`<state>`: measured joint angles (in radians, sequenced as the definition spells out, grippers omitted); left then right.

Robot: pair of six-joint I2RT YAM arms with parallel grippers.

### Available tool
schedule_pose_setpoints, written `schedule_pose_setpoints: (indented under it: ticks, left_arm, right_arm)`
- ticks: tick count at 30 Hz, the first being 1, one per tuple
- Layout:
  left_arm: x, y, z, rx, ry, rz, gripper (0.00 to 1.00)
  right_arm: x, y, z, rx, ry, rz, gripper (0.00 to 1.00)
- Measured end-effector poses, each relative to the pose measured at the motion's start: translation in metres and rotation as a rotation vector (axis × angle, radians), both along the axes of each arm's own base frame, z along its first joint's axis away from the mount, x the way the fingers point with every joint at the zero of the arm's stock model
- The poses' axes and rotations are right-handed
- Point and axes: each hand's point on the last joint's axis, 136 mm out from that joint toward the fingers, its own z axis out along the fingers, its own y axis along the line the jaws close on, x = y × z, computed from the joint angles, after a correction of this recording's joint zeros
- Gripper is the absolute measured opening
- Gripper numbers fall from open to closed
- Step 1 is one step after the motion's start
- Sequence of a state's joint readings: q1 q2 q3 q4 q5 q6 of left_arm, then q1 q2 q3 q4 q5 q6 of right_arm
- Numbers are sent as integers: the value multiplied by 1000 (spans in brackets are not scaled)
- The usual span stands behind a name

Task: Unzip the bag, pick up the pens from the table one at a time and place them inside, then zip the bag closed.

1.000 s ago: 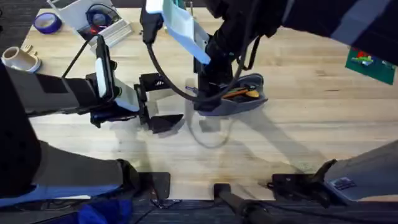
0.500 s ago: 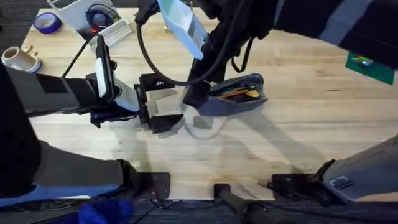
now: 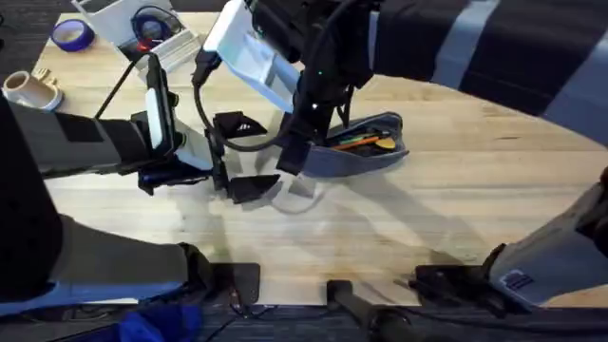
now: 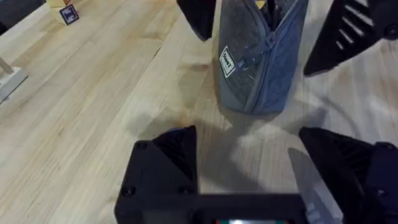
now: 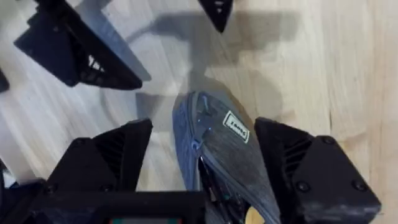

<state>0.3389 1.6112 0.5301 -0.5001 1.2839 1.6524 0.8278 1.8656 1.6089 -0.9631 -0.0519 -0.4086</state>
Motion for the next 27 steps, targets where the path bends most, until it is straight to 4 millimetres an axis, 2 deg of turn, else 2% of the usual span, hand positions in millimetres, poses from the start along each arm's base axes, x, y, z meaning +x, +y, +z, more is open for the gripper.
schedule_pose_setpoints:
  ticks: [17,27]
  left_arm:
    - [0,0,0,1,-3,0,993]
    - [1,0,0,3,-7,0,993]
  right_arm:
    - [7,5,2,23,-23,-37,996]
    - [6,3,1,17,-17,-37,955]
